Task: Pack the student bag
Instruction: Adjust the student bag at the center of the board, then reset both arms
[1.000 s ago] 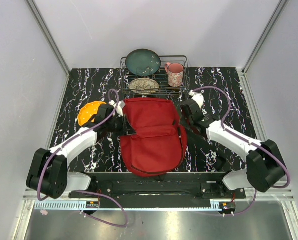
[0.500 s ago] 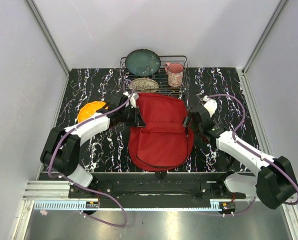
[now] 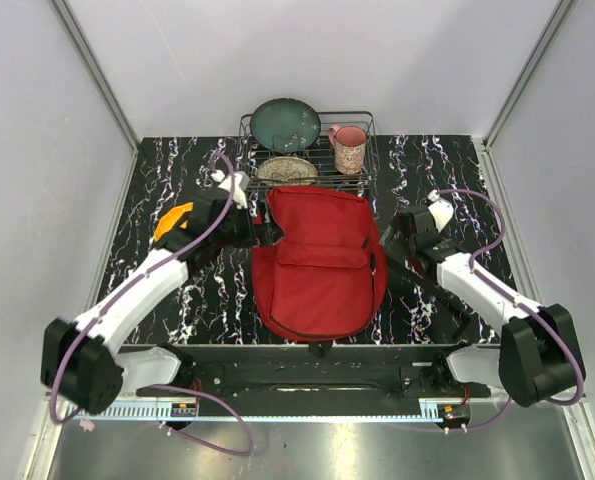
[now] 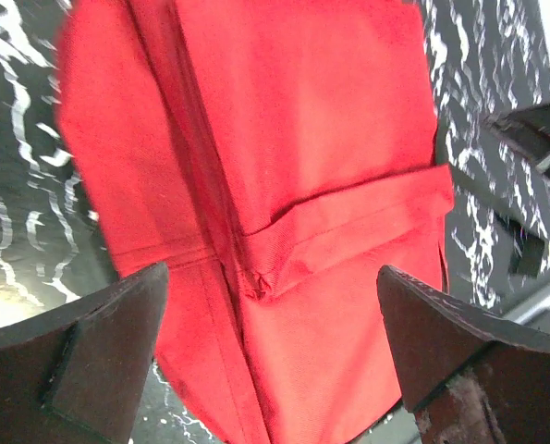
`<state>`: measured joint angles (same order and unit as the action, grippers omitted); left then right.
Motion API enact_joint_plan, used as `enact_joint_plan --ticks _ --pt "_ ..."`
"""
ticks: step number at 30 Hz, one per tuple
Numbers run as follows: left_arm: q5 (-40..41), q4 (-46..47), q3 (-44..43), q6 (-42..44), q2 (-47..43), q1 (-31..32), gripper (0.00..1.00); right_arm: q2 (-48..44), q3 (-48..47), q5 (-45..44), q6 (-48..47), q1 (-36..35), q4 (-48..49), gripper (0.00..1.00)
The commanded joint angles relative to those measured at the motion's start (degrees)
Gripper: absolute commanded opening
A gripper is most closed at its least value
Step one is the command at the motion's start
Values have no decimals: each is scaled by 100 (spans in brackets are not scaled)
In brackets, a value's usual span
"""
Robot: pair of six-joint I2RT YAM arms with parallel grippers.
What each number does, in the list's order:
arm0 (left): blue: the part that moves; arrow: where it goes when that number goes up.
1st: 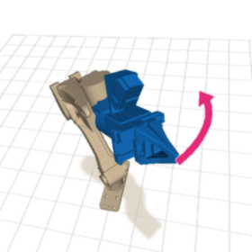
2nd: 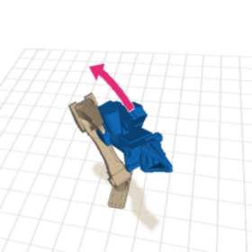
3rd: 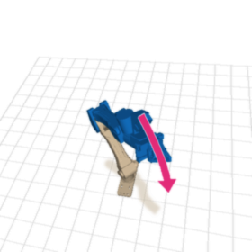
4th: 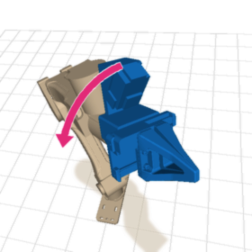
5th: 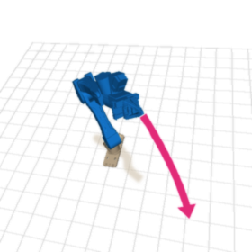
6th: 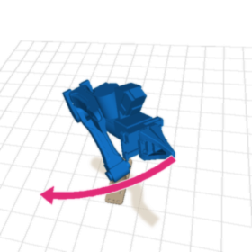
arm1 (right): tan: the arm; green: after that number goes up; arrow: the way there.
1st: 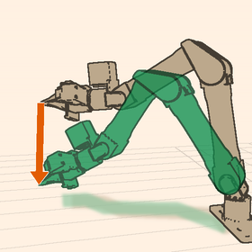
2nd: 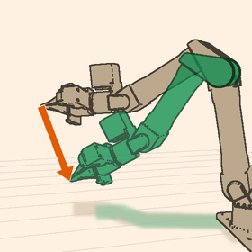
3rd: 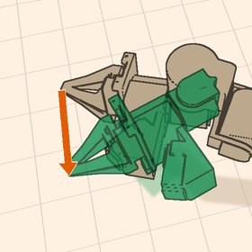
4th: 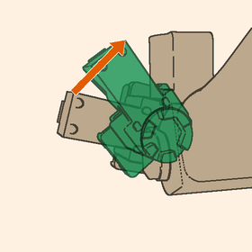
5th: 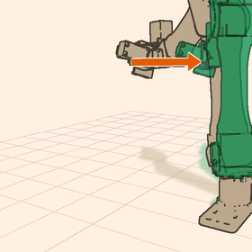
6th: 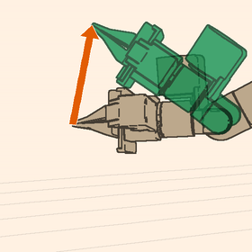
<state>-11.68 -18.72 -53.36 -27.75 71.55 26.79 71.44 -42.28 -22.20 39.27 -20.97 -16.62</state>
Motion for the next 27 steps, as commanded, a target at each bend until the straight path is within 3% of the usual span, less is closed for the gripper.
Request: enact_joint_plan --ticks 1,9,18,21,24,27 --pt "1071 -193 142 164 -791 -182 99 265 -342 -301 186 242 -68 94" --pt "1957 -843 405 33 -924 -587 99 -50 -386 -882 -182 278 -192 100" --pt "2266 -809 512 -170 -1047 -587 99 -1677 1063 -734 -2009 269 2320 100" --pt "2372 -809 476 -187 -1038 -604 99 -1537 1144 -856 -2475 278 2638 100" --pt "2425 -879 380 -161 -941 -622 99 -1116 758 -945 -2547 278 2183 100" --pt "2539 -967 327 -152 -906 -613 99 -886 484 -244 -2800 278 2337 100"
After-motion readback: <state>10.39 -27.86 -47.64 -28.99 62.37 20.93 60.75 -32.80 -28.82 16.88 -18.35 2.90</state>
